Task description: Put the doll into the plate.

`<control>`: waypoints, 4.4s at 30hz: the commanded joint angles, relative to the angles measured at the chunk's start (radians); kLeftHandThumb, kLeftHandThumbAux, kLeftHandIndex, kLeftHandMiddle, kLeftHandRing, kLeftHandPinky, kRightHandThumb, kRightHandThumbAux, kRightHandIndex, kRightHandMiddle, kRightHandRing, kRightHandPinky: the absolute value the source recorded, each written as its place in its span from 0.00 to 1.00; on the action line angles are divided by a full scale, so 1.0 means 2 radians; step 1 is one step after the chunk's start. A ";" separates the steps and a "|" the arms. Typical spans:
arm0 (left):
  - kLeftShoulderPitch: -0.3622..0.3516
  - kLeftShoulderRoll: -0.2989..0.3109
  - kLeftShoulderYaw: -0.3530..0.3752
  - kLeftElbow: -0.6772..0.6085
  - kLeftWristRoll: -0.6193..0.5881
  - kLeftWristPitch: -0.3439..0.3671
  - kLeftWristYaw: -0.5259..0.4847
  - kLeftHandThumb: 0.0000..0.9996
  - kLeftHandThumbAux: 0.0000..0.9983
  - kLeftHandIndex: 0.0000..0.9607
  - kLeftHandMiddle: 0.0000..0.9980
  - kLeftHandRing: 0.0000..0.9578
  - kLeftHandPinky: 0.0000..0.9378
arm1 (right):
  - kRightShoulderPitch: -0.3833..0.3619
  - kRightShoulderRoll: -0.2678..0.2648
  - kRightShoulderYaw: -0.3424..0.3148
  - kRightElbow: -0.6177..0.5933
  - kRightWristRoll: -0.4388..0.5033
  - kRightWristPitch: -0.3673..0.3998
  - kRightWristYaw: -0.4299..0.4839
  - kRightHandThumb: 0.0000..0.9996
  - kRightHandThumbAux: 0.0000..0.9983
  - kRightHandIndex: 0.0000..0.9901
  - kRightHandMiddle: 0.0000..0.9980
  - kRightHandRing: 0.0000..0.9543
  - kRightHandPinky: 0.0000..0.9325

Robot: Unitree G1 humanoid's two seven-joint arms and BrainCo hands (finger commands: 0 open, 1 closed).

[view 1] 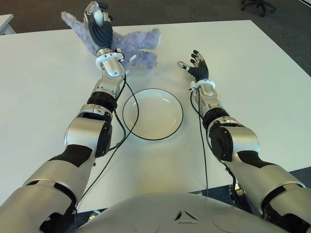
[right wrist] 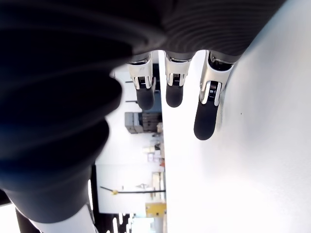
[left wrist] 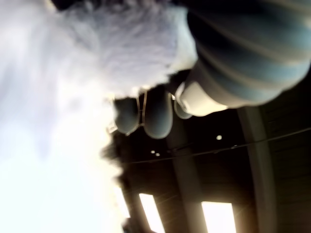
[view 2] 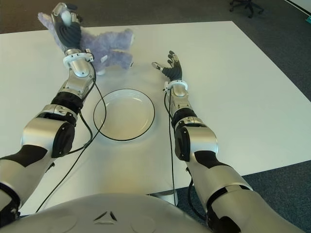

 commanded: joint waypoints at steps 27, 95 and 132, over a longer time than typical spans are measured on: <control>0.035 -0.014 -0.004 -0.096 0.001 0.015 -0.066 0.74 0.69 0.46 0.92 0.94 0.94 | 0.033 0.009 -0.001 0.026 0.001 0.022 -0.001 0.16 0.86 0.05 0.00 0.00 0.00; 0.077 -0.014 -0.022 -0.194 0.030 -0.025 -0.128 0.75 0.69 0.46 0.90 0.94 0.94 | 0.037 0.011 -0.004 0.026 0.003 0.018 -0.001 0.19 0.86 0.05 0.00 0.00 0.00; 0.161 -0.040 -0.029 -0.357 0.085 0.020 -0.118 0.75 0.69 0.46 0.88 0.91 0.92 | 0.037 0.011 -0.004 0.027 0.003 0.018 -0.003 0.20 0.86 0.05 0.00 0.00 0.00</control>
